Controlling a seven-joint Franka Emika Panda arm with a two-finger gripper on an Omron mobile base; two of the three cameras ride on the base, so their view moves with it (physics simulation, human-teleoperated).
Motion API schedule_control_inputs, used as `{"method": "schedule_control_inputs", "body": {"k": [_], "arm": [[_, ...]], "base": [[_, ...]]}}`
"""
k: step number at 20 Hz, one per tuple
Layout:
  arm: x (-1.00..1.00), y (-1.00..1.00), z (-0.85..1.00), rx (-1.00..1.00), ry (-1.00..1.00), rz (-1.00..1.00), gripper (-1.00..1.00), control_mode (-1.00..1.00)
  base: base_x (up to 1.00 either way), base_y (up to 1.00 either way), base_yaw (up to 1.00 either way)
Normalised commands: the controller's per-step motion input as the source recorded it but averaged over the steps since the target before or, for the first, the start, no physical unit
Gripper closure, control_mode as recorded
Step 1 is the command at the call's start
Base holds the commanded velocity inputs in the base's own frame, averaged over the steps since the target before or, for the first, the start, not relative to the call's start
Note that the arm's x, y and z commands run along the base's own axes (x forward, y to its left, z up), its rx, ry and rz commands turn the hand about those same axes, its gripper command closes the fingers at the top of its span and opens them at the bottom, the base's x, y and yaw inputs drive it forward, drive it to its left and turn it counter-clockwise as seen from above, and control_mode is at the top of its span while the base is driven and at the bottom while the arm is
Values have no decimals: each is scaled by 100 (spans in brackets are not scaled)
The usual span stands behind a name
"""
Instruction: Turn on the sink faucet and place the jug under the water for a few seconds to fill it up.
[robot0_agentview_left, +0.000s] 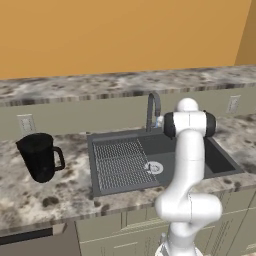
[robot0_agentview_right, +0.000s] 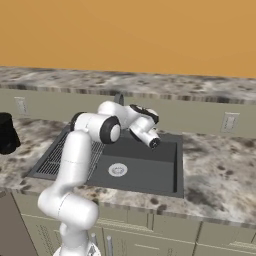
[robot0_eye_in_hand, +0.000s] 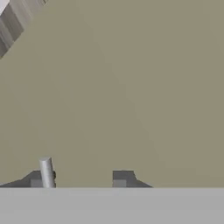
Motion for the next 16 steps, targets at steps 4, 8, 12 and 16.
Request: {"method": "schedule_control_inputs", "body": {"k": [4,8,12,16], "arm": [[0,-98,-33,13,17,-14,100,-100],[0,-98,-36,13,16,-13,100,-100],[-1,-88,-27,17,10,-9,100,-100],[-2,-27,-22,4,3,-1,-100,-100]], "base": [[0,0,0],[0,0,0],[0,0,0],[0,0,0]]}}
